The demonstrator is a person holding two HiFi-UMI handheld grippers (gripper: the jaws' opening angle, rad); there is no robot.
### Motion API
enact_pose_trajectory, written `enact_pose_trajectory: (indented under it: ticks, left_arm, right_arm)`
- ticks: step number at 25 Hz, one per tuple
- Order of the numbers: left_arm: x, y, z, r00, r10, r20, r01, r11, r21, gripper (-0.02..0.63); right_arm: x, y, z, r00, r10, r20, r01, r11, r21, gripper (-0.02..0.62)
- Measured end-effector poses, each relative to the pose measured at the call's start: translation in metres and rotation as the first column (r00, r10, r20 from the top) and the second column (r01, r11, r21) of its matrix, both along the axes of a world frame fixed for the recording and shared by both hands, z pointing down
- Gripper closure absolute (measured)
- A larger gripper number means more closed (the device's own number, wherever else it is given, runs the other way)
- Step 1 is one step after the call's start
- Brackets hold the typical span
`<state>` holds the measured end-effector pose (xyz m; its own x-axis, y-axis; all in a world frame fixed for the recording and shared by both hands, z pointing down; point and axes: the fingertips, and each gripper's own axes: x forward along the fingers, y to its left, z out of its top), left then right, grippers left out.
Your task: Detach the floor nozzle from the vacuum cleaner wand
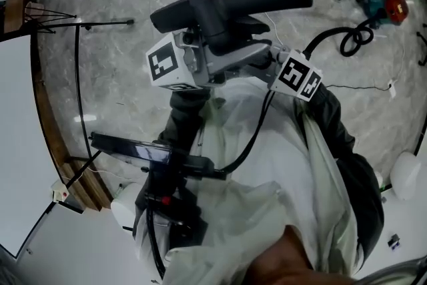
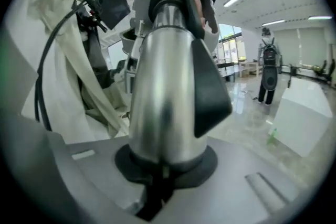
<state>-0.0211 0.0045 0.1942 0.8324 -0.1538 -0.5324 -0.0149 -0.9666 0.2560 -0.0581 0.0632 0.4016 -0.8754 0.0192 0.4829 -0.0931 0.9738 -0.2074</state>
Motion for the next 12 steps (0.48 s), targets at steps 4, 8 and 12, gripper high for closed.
enact_pose_trajectory:
  ticks: [4,8,12]
  left_arm:
    - [-0.009,-0.047,0.018,0.930,-0.336,0.146,0.360,0.913,-0.191,0.526]
    - [-0.023,-0.064,0.033,0.835,-0.480,0.268,0.545,0.789,-0.284,0.526]
    - [-0.018,-0.048,0.022,0.890,-0.404,0.211,0.445,0.869,-0.217,0.528]
  right_arm:
    - [-0.001,-0.036,0.012,0.948,0.312,-0.058,-0.303,0.945,0.125,0.555]
    - [0.001,-0.052,0.016,0.884,0.458,-0.093,-0.429,0.874,0.228,0.555]
    - [0.001,-0.044,0.013,0.916,0.390,-0.093,-0.361,0.903,0.233,0.555]
